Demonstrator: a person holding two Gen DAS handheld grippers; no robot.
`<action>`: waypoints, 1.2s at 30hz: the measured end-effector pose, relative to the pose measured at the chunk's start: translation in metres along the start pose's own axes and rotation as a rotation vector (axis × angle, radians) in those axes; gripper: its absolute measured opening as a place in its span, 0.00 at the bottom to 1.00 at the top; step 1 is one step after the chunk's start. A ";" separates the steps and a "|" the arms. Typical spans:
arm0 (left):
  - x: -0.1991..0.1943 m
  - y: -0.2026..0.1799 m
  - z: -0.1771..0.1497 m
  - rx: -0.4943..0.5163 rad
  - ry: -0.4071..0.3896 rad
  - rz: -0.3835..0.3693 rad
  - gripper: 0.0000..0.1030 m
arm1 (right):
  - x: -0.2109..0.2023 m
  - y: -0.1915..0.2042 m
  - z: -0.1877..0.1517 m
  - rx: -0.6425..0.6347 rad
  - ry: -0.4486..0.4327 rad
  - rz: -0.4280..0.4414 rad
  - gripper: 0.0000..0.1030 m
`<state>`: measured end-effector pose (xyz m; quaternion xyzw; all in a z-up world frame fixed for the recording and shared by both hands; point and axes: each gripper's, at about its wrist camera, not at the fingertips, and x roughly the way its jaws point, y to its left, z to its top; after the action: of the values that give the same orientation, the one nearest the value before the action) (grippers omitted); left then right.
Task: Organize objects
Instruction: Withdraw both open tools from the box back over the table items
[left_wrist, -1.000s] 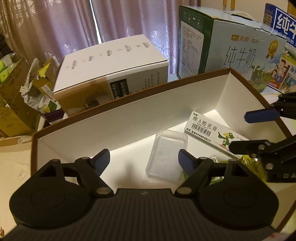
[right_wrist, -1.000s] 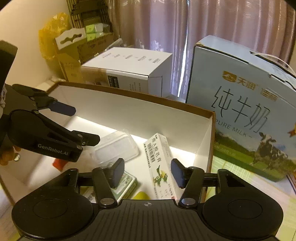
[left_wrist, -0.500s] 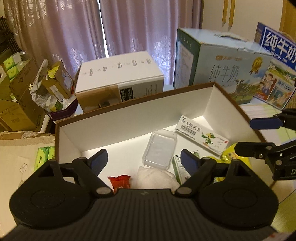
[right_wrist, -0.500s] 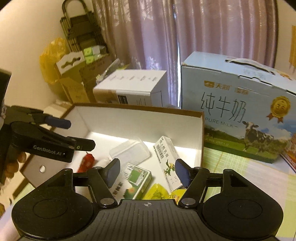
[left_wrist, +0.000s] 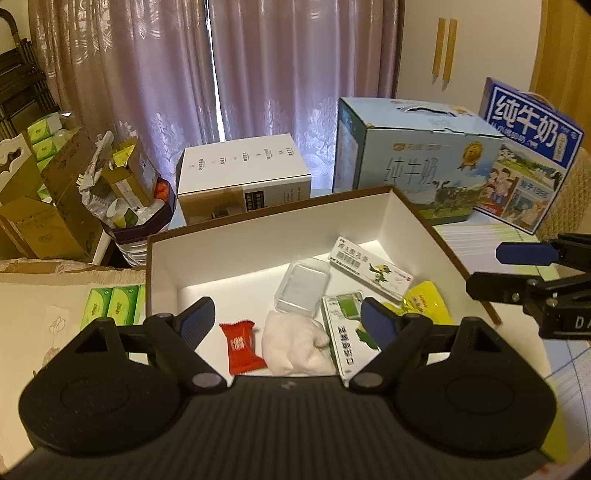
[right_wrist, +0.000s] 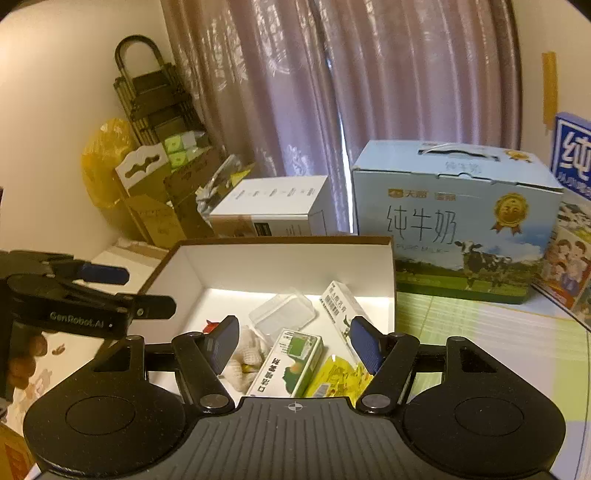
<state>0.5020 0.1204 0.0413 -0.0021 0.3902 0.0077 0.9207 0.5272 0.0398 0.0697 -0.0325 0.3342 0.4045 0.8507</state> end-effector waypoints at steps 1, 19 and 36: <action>-0.006 -0.002 -0.003 0.000 -0.004 0.000 0.81 | -0.005 0.002 -0.001 0.005 -0.007 0.001 0.62; -0.086 -0.013 -0.062 -0.051 -0.012 -0.011 0.81 | -0.074 0.032 -0.047 0.046 -0.004 0.022 0.62; -0.110 -0.031 -0.125 -0.083 0.065 -0.032 0.81 | -0.104 0.041 -0.098 0.068 0.061 0.011 0.62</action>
<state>0.3365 0.0866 0.0335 -0.0465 0.4192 0.0092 0.9066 0.3977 -0.0338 0.0648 -0.0141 0.3737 0.3965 0.8384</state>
